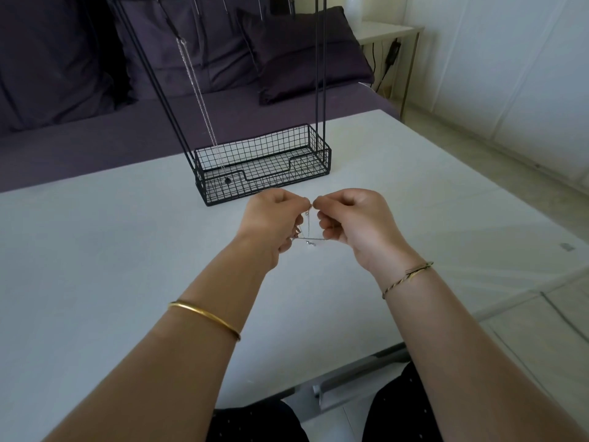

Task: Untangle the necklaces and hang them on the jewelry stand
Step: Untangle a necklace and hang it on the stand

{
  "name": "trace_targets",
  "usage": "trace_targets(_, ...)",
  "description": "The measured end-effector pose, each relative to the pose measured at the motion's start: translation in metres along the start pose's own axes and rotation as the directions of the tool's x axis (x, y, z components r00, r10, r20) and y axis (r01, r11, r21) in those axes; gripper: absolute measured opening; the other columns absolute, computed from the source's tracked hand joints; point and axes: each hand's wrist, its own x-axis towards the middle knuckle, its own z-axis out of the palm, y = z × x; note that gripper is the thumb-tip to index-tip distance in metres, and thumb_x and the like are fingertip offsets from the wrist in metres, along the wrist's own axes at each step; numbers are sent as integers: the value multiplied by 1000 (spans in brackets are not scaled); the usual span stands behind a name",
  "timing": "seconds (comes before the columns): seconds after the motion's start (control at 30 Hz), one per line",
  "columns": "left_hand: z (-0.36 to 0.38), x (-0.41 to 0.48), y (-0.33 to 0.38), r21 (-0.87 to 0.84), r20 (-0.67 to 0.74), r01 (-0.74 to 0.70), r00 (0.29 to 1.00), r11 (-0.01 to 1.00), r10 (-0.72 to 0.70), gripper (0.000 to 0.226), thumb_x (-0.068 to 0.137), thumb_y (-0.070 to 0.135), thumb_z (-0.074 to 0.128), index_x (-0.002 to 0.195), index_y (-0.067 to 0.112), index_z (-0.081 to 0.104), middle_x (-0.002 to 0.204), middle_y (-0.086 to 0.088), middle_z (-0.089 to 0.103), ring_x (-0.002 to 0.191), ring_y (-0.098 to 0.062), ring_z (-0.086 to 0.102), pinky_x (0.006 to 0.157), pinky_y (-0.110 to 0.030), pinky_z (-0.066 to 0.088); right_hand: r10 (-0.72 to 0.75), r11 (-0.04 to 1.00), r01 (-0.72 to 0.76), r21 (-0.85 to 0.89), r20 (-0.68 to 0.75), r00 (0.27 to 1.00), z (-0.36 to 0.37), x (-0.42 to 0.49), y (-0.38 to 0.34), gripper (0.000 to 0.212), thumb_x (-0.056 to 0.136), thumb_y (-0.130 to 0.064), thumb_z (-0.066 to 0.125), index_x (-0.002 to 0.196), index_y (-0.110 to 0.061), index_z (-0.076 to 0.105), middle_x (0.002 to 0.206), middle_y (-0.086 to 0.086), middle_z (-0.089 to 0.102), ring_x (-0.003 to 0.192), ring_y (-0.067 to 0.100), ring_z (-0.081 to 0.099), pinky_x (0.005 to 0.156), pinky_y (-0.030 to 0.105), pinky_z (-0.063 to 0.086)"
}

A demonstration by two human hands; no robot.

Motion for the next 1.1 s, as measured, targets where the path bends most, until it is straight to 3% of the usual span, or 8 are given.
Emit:
trace_targets(0.3,5,-1,-1,44,-49,-121,991,992,123,8,94,13,52,85,12,51,66,-3,65,33,-8,42,36,-13,33,42,999,-43,3,18,999,4,-3,-4,9,88,-4,58,82,1,61,64,8,56,41,9,52,42,21,43)
trace_targets(0.5,1,1,-3,34,-51,-81,995,996,83,10,99,14,43,89,12,45,72,-6,64,33,-7,51,36,-16,39,78,995,-75,68,-42,996,-2,0,-7,12,88,-1,48,78,-2,53,65,10,53,40,14,53,39,20,41)
trace_targets(0.8,4,-5,2,129,100,-45,994,991,32,7,88,19,62,88,14,67,61,2,50,34,-6,42,41,-16,36,80,994,-79,75,-16,997,-6,2,-5,16,92,-6,54,76,-5,57,61,7,56,39,9,52,39,19,42)
trace_targets(0.93,5,-7,2,149,113,-50,993,988,33,2,88,14,63,86,13,64,62,0,48,33,-6,36,40,-15,31,71,995,-70,69,-10,997,-5,2,-4,14,92,-7,55,78,-4,58,62,7,56,40,9,53,41,19,43)
trace_targets(1.1,5,-5,1,131,75,-53,996,990,44,12,91,11,58,80,16,57,62,0,51,31,-5,36,40,-15,30,80,993,-79,84,-8,997,-5,1,-6,11,90,-4,55,80,-3,57,65,9,55,41,13,55,42,21,46)
